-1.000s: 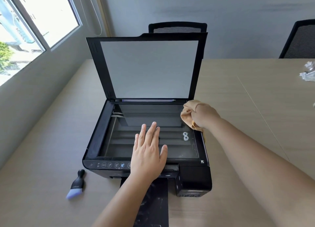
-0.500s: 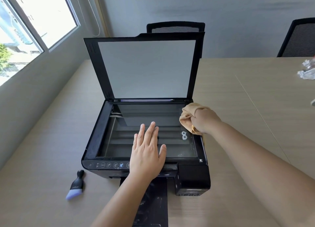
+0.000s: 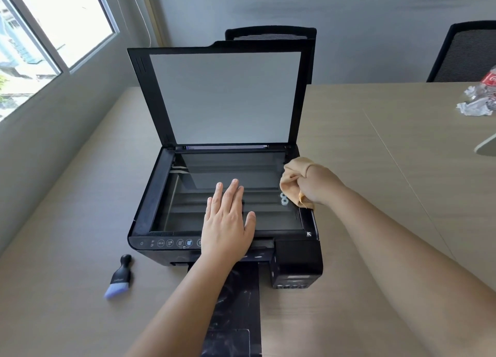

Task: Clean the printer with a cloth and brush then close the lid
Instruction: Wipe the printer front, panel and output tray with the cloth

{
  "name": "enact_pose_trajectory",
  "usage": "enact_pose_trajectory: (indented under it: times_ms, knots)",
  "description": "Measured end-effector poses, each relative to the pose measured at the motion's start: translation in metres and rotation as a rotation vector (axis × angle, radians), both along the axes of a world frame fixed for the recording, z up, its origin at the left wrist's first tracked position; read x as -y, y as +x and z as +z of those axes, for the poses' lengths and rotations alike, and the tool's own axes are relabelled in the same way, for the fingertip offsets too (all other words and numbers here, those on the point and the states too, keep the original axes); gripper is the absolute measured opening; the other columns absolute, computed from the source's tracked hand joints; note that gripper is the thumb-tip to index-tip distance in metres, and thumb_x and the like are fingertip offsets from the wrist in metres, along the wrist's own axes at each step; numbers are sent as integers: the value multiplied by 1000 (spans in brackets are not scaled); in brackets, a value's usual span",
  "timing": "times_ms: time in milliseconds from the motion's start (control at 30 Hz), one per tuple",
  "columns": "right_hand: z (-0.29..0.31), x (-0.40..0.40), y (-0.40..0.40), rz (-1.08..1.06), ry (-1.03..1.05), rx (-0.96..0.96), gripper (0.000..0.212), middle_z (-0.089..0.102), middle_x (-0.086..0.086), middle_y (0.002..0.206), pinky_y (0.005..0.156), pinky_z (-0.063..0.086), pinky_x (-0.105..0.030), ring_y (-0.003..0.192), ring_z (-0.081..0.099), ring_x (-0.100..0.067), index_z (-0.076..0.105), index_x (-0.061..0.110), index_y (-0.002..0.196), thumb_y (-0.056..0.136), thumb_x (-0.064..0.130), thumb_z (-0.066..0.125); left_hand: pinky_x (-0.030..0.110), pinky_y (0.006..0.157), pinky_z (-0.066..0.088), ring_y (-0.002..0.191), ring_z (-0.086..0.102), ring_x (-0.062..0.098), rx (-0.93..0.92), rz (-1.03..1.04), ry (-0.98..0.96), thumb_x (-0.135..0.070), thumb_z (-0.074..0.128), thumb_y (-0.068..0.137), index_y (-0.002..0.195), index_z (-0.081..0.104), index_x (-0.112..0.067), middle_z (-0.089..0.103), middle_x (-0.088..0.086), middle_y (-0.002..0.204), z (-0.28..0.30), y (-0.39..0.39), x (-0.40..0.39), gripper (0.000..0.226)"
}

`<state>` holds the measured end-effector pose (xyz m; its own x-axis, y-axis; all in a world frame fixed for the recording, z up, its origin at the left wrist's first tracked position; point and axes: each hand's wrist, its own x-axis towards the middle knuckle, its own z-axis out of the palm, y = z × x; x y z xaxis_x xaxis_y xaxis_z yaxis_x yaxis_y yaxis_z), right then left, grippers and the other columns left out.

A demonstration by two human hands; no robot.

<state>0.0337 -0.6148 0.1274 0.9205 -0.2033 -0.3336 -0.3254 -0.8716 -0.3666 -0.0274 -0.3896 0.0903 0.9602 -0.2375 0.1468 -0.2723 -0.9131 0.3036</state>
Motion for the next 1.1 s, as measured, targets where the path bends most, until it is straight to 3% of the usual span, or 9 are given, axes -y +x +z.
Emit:
enact_pose_trajectory:
  times_ms: [167, 333, 400, 500, 600, 700, 867, 1033, 1100]
  knots:
    - [2, -1, -87, 59, 144, 92, 45, 61, 2, 104, 86, 48, -35, 95, 59, -22, 50, 50, 121, 89, 19, 38, 36, 119, -2, 149, -10, 18, -4, -6, -1, -45, 34, 98, 153, 22, -18, 6, -8, 162, -1, 0, 0, 62]
    - [11, 3, -133, 93, 351, 22, 37, 55, 20, 88, 79, 44, -27, 80, 52, -5, 58, 47, 82, 85, 16, 38, 38, 120, 2, 149, -7, 19, 0, -24, -12, -43, 36, 98, 152, 24, -17, 9, -7, 162, -1, 0, -1, 61]
    - [1, 1, -147, 40, 275, 60, 27, 58, 10, 103, 91, 45, -34, 98, 53, -16, 56, 42, 97, 83, 27, 38, 40, 121, 2, 149, -6, 19, 6, -26, -19, -42, 37, 98, 152, 25, -17, 10, -8, 162, 0, 0, -2, 60]
    - [-29, -18, -182, 156, 77, 173, 68, 27, 4, 144, 113, 15, -28, 139, 12, -20, 27, 27, 145, 82, 51, 27, 41, 120, -2, 149, -6, 20, 28, -62, 3, -41, 38, 98, 152, 25, -18, 10, -7, 162, 1, -2, -3, 60]
    - [-52, -50, -206, 214, 107, 304, 72, 14, -1, 157, 118, 11, -42, 144, -3, -23, 16, 26, 150, 84, 53, 26, 42, 119, -5, 149, -6, 19, 66, -103, -5, -41, 39, 98, 151, 26, -19, 10, -8, 162, 3, -10, -9, 59]
    - [-65, -79, -203, 200, 82, 372, 65, 7, 3, 153, 117, 4, -37, 142, -6, -23, 9, 26, 148, 90, 47, 30, 42, 119, -3, 150, -2, 20, 98, -94, -36, -40, 41, 97, 150, 31, -19, 16, -8, 161, 1, -22, -20, 58]
    - [-76, -103, -187, 482, -178, 398, 54, 49, -11, 141, 111, 14, -47, 135, 37, -35, 41, 10, 141, 93, 35, 42, 43, 118, 2, 149, 3, 19, 108, -39, -105, -46, 34, 93, 147, 35, -21, 22, -10, 159, -5, -42, -44, 60]
    - [-77, -70, -199, 188, 80, 388, 64, 30, -6, 153, 116, 21, -45, 145, 16, -28, 29, 16, 147, 88, 41, 34, 43, 119, 2, 150, 2, 17, 116, 27, -136, -46, 34, 92, 147, 36, -23, 24, -10, 158, -11, -54, -75, 59]
    - [-76, -65, -210, 90, 148, 433, 57, 46, -12, 142, 109, 32, -44, 135, 35, -33, 41, 17, 140, 85, 30, 41, 43, 119, 2, 149, 1, 16, 108, 56, -165, -44, 37, 93, 147, 36, -24, 24, -10, 158, -12, -54, -88, 58]
